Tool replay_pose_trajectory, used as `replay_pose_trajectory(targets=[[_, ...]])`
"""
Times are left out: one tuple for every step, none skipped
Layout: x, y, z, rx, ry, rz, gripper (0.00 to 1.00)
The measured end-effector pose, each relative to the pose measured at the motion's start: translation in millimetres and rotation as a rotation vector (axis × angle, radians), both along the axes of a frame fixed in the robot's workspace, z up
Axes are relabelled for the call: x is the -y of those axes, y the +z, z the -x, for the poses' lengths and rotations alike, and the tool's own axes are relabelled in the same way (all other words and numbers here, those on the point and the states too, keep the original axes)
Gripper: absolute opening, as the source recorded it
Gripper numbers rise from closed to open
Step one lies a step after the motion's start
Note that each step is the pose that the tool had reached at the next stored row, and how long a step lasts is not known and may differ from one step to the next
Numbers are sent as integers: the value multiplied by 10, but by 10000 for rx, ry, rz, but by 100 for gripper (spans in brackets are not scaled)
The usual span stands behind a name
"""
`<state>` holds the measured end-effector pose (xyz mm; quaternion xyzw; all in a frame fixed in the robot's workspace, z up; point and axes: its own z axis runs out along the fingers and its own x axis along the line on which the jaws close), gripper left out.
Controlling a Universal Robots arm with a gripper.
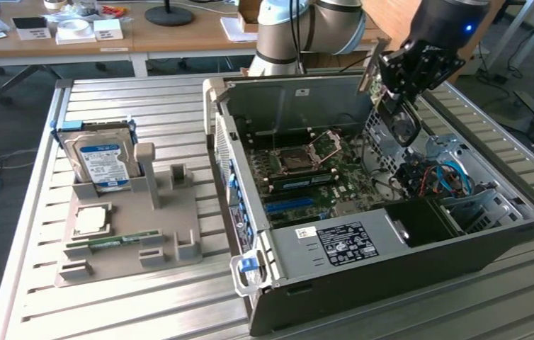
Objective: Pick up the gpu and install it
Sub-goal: 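Pick up the gpu and move the gpu toward the slot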
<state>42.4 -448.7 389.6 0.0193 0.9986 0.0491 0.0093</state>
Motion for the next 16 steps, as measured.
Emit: replay_pose_trajectory(targets=[[0, -3, 0, -1, 0, 1, 26], [0, -3, 0, -1, 0, 2, 26], [0, -3, 0, -1, 0, 3, 26], [4, -5, -1, 0, 1, -1, 26], [9, -5, -2, 0, 2, -1, 26], [16, -5, -3, 0, 2, -1, 26], [24, -5, -3, -1, 1, 0, 26], [31, -5, -4, 0, 0, 0, 26], [36, -5, -4, 0, 0, 0, 26], [41, -5, -5, 0, -1, 1, 26], [45, -5, -6, 0, 0, -1, 26], [48, -5, -6, -1, 0, 0, 26], [49, -5, -7, 0, 0, 0, 26], [49, -5, -7, 0, 0, 0, 26], [49, -5, -7, -1, 0, 0, 26], [50, -5, -7, 0, 0, 0, 26]])
